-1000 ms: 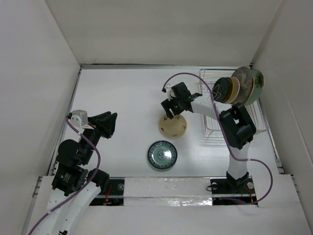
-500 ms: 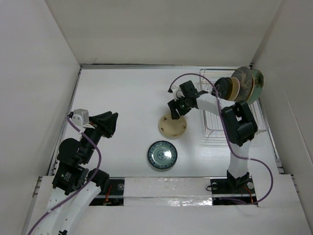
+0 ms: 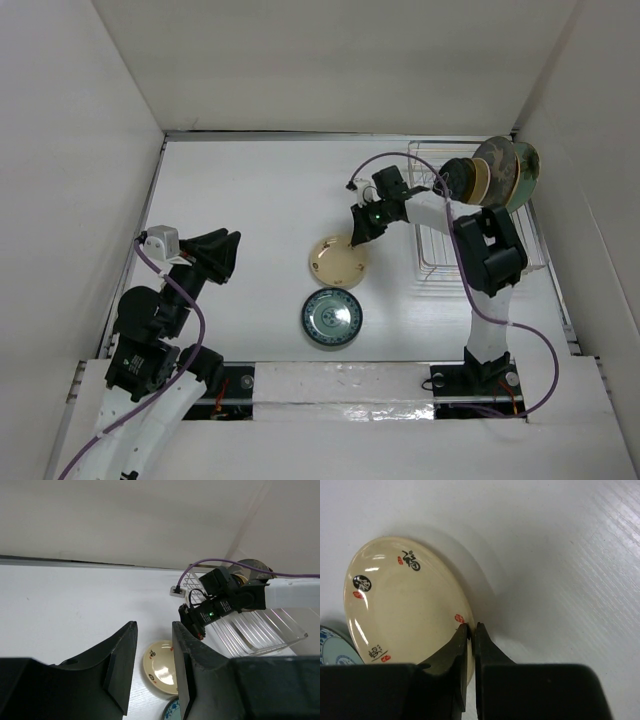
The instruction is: Load the plates into the dish rack
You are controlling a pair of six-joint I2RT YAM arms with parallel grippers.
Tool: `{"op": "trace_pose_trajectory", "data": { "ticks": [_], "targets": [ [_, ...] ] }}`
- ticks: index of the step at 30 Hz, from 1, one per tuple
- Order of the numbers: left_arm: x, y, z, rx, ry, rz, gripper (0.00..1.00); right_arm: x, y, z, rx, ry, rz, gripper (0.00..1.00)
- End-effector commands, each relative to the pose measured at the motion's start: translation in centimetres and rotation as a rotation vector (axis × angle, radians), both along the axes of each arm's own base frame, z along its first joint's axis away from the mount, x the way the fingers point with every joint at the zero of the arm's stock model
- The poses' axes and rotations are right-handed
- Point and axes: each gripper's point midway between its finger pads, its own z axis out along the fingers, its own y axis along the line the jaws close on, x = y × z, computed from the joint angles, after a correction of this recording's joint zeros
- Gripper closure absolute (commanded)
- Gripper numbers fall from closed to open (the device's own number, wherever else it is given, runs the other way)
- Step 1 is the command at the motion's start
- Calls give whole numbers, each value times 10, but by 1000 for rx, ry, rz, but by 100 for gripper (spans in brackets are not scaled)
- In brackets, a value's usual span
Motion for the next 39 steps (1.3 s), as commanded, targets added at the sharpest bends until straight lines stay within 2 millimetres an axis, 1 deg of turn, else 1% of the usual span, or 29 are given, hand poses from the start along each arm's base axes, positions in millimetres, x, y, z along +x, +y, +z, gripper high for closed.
{"op": "trace_pose_trajectory", "data": {
  "ticks": [1, 5, 7, 8, 9, 10, 11, 12, 13, 14, 15, 16, 17, 18, 19, 20, 22, 23, 25, 27, 28, 29, 30, 31, 35, 36, 37, 38, 39],
  "targets": [
    [-1, 2, 12, -19, -45, 5, 69, 27, -9, 5, -12, -74, -87, 100],
    [-1, 2, 12, -20, -45, 8, 69, 46, -1, 48, 84, -173, -142, 100],
    [-1, 2, 12, -21, -44, 8, 69, 56, 5, 85, 161, -245, -187, 100],
    [-1, 2, 11, -19, -43, 8, 69, 59, 2, 95, 166, -277, -220, 100],
    [-1, 2, 12, -21, -44, 8, 69, 61, 1, 126, 207, -332, -253, 100],
    [-1, 2, 11, -20, -41, 8, 69, 66, 0, 147, 241, -392, -277, 100],
    [-1, 2, 12, -21, -43, 8, 69, 71, -8, 161, 238, -443, -335, 100],
    [-1, 2, 11, -20, -41, 8, 69, 72, -15, 171, 246, -467, -391, 100],
    [-1, 3, 12, -20, -45, 8, 69, 74, -25, 209, 283, -565, -448, 100],
    [-1, 3, 12, -21, -46, 8, 69, 82, -47, 222, 246, -634, -571, 100],
    [-1, 3, 12, -22, -45, 8, 69, 84, -63, 235, 237, -680, -664, 100],
    [-2, 3, 12, -23, -47, 8, 69, 79, -85, 255, 239, -755, -761, 100],
    [-3, 3, 13, -23, -48, 8, 69, 81, -115, 262, 179, -819, -911, 100],
    [-3, 3, 13, -23, -52, 8, 69, 77, -133, 268, 151, -860, -985, 100],
    [-4, 4, 14, -26, -54, 8, 69, 73, -151, 264, 107, -885, -1067, 100],
    [-4, 4, 14, -26, -55, 8, 69, 63, -184, 275, 50, -938, -1212, 100],
    [-5, 4, 15, -28, -59, 8, 68, 54, -211, 284, 17, -994, -1315, 100],
    [-5, 4, 14, -26, -59, 8, 68, 45, -232, 284, -12, -1011, -1378, 100],
    [-4, 4, 15, -28, -58, 8, 68, 37, -246, 291, -20, -1051, -1434, 100],
    [-4, 3, 14, -26, -54, 7, 67, 28, -269, 290, -112, -1086, -1499, 100],
    [-3, 3, 14, -25, -53, 7, 67, 27, -273, 293, -132, -1102, -1520, 100],
    [-3, 3, 14, -26, -54, 7, 67, 24, -285, 295, -181, -1112, -1560, 100],
    [-4, 3, 13, -25, -53, 7, 67, 27, -292, 292, -275, -1120, -1548, 100],
    [-4, 3, 14, -26, -54, 7, 67, 29, -294, 296, -285, -1137, -1559, 100],
    [-3, 3, 13, -25, -51, 8, 67, 32, -304, 292, -378, -1173, -1589, 100],
    [-3, 3, 13, -24, -50, 7, 67, 30, -307, 291, -439, -1182, -1576, 100],
    [-3, 3, 13, -23, -50, 8, 67, 30, -305, 292, -425, -1212, -1594, 100],
    [-4, 3, 13, -25, -53, 7, 67, 32, -301, 284, -457, -1211, -1584, 100],
    [-3, 3, 12, -22, -50, 7, 67, 31, -303, 281, -520, -1219, -1559, 100]
  ]
}}
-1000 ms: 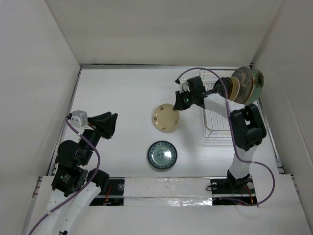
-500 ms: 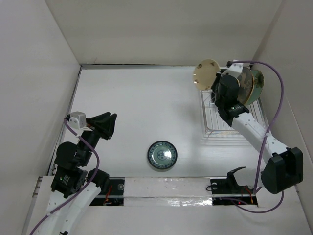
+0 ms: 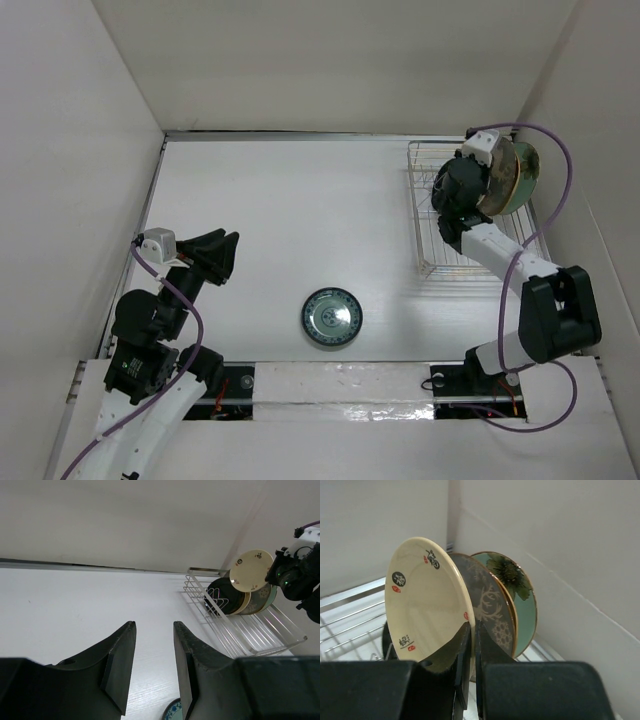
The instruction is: Load the plates into the dish rack
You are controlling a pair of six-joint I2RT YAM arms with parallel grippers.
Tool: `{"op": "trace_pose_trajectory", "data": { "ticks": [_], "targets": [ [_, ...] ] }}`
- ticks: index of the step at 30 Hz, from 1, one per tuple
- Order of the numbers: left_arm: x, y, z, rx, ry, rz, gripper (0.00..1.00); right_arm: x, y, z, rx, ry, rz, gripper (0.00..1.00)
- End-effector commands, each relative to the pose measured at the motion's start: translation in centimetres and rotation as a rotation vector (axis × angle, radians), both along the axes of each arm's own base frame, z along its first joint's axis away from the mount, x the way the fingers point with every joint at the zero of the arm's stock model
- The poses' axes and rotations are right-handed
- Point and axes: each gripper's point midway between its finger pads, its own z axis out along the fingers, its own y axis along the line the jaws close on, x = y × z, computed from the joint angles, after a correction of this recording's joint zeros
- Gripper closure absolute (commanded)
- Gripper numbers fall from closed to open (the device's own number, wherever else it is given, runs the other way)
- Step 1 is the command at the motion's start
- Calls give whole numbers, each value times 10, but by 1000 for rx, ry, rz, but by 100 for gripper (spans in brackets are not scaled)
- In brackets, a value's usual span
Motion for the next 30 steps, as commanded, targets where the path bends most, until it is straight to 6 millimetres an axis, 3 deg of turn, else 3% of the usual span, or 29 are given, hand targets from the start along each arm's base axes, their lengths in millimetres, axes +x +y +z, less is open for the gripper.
{"op": "trace_pose_trajectory", "data": {
  "ticks": [1, 2, 12, 26, 30],
  "targets": [
    [-1, 1, 10, -16, -36, 2, 67, -12, -5, 27, -43, -126, -103, 100],
    [-1, 1, 10, -16, -36, 2, 67, -7, -4, 17, -62, -96, -109, 100],
    [-3, 2, 12, -21, -48, 2, 66, 16, 24, -17, -82, -14, -35, 100],
    [-2, 1, 12, -20, -45, 2, 66, 36, 41, -77, -27, 133, 36, 100],
    [-1, 1, 10, -17, -38, 2, 66, 39, 51, -78, 21, 118, 82, 85]
  ]
}}
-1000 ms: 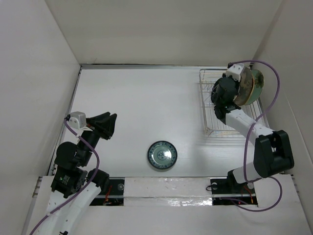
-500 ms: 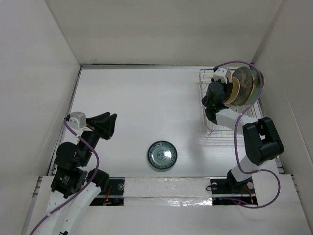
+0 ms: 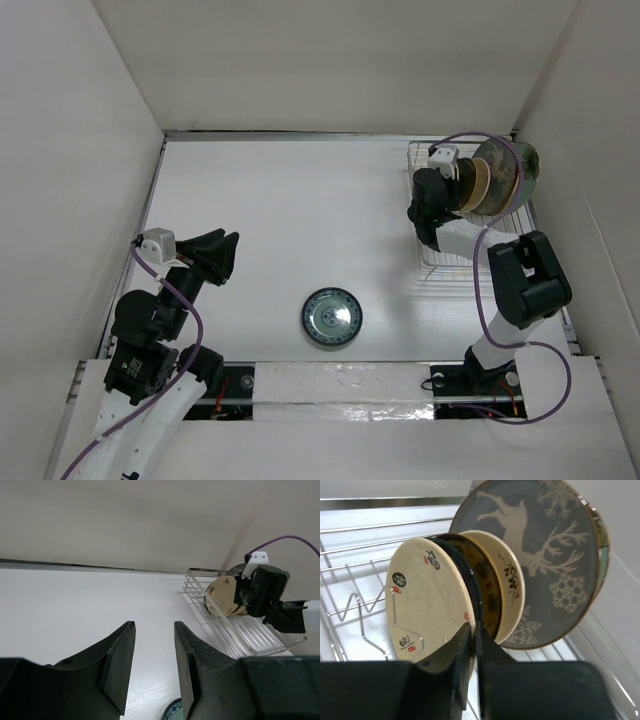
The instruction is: Load the plates into the dish rack
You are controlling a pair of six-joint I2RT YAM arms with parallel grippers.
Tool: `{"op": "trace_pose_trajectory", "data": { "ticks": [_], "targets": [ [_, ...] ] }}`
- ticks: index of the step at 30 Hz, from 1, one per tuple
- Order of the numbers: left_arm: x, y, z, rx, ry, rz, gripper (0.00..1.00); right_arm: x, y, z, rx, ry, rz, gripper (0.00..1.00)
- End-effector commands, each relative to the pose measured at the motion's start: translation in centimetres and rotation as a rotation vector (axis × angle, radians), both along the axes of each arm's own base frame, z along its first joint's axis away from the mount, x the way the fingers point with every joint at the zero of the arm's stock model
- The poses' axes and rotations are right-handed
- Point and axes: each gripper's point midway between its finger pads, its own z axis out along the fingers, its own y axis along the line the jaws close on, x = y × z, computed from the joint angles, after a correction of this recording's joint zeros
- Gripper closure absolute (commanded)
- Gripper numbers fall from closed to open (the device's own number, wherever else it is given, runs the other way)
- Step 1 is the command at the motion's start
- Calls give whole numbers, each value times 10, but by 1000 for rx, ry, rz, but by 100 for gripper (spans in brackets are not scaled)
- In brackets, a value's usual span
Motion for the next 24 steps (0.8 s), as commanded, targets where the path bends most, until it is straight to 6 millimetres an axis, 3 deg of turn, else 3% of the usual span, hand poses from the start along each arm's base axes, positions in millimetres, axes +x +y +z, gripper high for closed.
{"op": "trace_pose_trajectory", "data": {
  "ticks": [1, 5, 7, 10, 11, 13, 14, 17, 18, 20, 21, 22, 24],
  "targets": [
    [0, 1, 10, -14, -37, 2, 66, 10, 15, 25, 113, -116, 30, 80],
    [1, 0, 8, -13, -31, 2, 66, 12, 23, 32, 160, -115, 78, 74],
    [1, 0, 9, -14, -32, 2, 66, 12, 28, 38, 190, -116, 109, 65],
    [1, 0, 9, -12, -31, 2, 66, 8, 31, 44, 239, -111, 124, 63],
    [1, 0, 8, -13, -29, 2, 66, 4, 32, 57, 261, -138, 139, 63],
    [2, 0, 8, -10, -27, 2, 66, 2, 51, 65, 322, -137, 245, 63],
    [2, -1, 7, -10, -24, 2, 66, -4, 62, 79, 352, -158, 303, 63],
    [3, -1, 6, -9, -21, 2, 66, -10, 121, 81, 465, -87, 626, 75],
    [4, 0, 6, -11, -20, 11, 66, -19, 159, 82, 523, -29, 842, 85],
    [6, 4, 5, -12, -13, 34, 66, -41, 204, 71, 564, 91, 1059, 96],
    [7, 4, 4, -10, -12, 35, 66, -63, 241, 73, 584, 158, 1243, 100],
    [8, 4, 4, -10, -8, 35, 66, -77, 254, 52, 558, 272, 1299, 100],
    [9, 3, 3, -7, -3, 34, 66, -93, 276, 47, 491, 353, 1400, 100]
  ]
}}
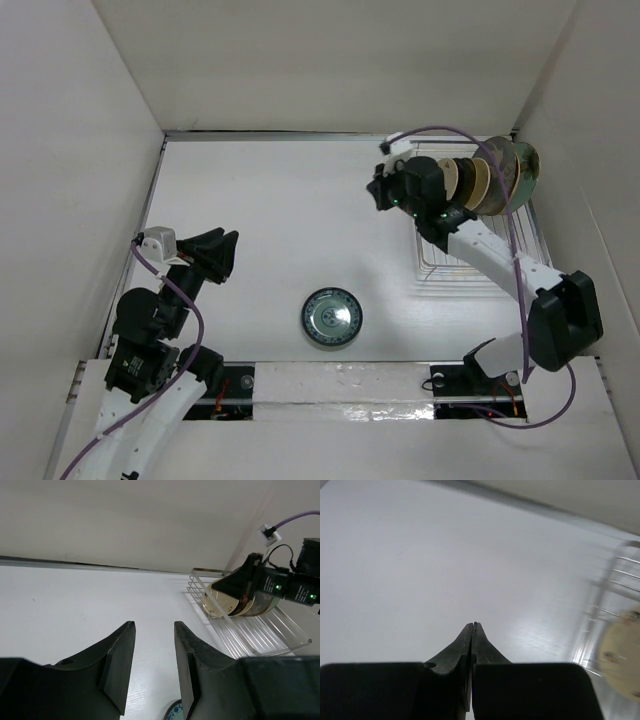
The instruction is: Load the plates into the dish rack
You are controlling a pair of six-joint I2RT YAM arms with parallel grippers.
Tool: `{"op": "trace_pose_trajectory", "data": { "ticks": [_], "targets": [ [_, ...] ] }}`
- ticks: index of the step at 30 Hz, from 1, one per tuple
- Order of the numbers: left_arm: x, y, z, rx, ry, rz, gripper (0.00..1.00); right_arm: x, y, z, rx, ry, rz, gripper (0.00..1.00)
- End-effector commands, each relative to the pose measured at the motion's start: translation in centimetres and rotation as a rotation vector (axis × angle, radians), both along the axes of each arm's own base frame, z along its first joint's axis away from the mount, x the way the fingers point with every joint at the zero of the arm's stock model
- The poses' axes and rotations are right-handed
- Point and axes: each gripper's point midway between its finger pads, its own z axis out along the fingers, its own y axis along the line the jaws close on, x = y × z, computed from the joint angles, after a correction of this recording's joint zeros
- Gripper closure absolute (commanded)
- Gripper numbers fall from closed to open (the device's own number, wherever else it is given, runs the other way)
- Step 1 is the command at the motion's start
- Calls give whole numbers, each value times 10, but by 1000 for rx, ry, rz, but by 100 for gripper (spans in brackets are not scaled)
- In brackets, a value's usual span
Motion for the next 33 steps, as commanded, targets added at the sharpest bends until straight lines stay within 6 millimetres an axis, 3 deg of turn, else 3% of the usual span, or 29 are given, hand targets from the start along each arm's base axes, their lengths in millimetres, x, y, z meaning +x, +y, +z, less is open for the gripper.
{"op": "trace_pose_trajectory", "data": {
  "ticks": [1, 4, 5, 6, 9, 12, 14, 20, 24, 27, 33],
  "targets": [
    [6, 0, 5, -8, -12, 15, 66, -70, 85, -33, -86, 157, 483, 100],
    [6, 0, 4, -6, -8, 16, 66, -98, 110, -48, -107, 206, 650, 100],
    [7, 0, 3, -3, -6, 16, 66, -115, 121, -69, -129, 276, 713, 95],
    [7, 1, 4, -3, -7, 20, 66, -124, 128, -77, -139, 299, 752, 77],
    [7, 1, 3, -4, -5, 21, 66, -153, 143, -116, -197, 392, 821, 45],
    [6, 1, 4, -5, -9, 16, 66, -160, 141, -146, -225, 450, 787, 29],
    [6, 0, 4, -6, -10, 13, 66, -159, 139, -156, -213, 472, 751, 25],
    [5, 0, 4, -6, -10, 12, 66, -149, 123, -176, -218, 515, 675, 20],
    [4, 0, 5, -7, -16, 10, 66, -156, 115, -189, -194, 577, 676, 20],
    [3, 0, 6, -10, -21, 7, 66, -175, 110, -205, -149, 672, 697, 22],
    [1, 1, 8, -13, -28, 7, 66, -191, 106, -224, -114, 748, 695, 31]
  ]
}}
